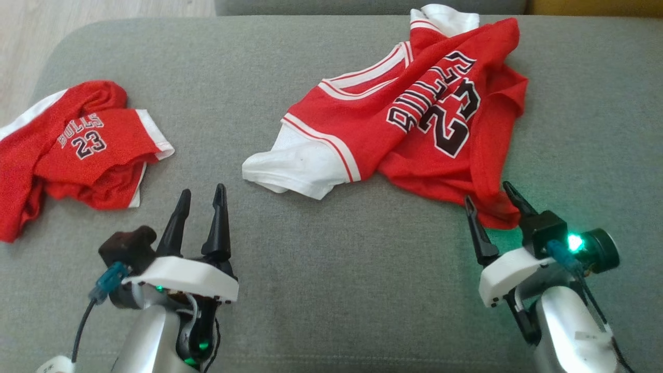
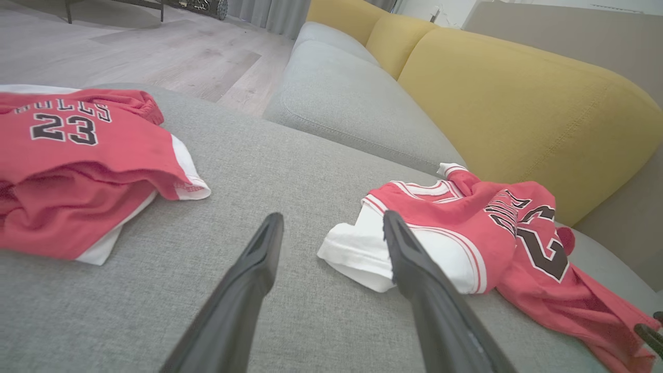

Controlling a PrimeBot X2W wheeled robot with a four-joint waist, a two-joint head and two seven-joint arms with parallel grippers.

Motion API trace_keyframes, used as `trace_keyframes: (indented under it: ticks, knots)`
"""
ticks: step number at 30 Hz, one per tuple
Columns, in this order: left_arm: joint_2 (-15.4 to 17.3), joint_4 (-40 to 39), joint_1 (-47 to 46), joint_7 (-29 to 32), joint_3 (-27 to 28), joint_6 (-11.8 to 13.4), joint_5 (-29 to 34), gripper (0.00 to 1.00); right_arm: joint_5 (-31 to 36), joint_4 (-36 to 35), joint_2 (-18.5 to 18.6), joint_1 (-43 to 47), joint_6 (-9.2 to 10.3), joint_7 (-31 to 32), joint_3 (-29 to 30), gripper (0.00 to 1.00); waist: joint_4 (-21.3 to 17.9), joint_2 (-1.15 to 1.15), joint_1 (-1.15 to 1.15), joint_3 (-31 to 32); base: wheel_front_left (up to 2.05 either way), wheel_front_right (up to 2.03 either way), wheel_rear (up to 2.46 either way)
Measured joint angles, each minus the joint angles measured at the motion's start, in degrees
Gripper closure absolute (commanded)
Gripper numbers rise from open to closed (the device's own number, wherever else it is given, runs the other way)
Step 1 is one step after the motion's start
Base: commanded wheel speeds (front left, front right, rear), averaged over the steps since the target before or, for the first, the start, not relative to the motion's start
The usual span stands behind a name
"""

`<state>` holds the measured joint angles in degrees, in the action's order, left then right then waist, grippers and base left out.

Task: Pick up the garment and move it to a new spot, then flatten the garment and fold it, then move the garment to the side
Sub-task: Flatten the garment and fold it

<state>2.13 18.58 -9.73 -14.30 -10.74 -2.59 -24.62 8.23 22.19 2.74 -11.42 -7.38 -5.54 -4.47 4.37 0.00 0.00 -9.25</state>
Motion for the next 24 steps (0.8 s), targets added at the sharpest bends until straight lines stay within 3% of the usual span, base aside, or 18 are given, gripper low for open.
trace_keyframes:
  ticks: [8, 9, 10, 11, 18, 24]
  knots:
    - [0.0, 0.0, -0.56, 0.0, 0.01, 0.0, -0.09, 0.0, 3.27, 3.5, 0.04, -2.37, 0.0, 1.12, 3.35, 0.0, 1.33, 0.0, 0.0, -1.28, 0.0, 0.0, 0.0]
    - [0.0, 0.0, -0.68, 0.0, 0.0, 0.0, -0.09, 0.0, 3.38, 3.82, 0.04, -2.65, 0.0, 1.29, 3.53, 0.35, 1.42, 0.0, 0.0, -1.44, 0.0, 0.0, 0.0]
    - [0.0, 0.01, -0.89, 0.0, 0.0, 0.0, -0.09, 0.0, 3.38, 4.31, 0.03, -2.99, 0.0, 1.29, 3.65, 0.9, 1.48, 0.0, 0.0, -1.59, 0.0, 0.0, 0.0]
    - [0.0, 0.0, -1.15, 0.0, 0.0, 0.0, -0.09, 0.0, 3.38, 4.61, 0.02, -3.35, 0.0, 1.3, 3.87, 1.0, 1.53, 0.0, 0.0, -1.7, 0.0, 0.0, 0.0]
    - [-0.01, 0.11, -1.41, 0.0, 0.05, 0.0, -0.1, 0.0, 0.79, 4.63, 0.01, -4.47, 0.0, 1.1, 8.47, 1.0, 1.03, 0.0, 0.0, -1.59, 0.0, 0.0, 0.0]
    - [-0.01, 0.26, -1.33, 0.0, 0.11, 0.03, -0.1, 0.0, -13.72, 4.24, -0.05, -3.78, 0.0, 2.34, 10.73, 1.0, -0.72, 0.0, 0.0, -0.25, 0.0, 0.0, 0.0]
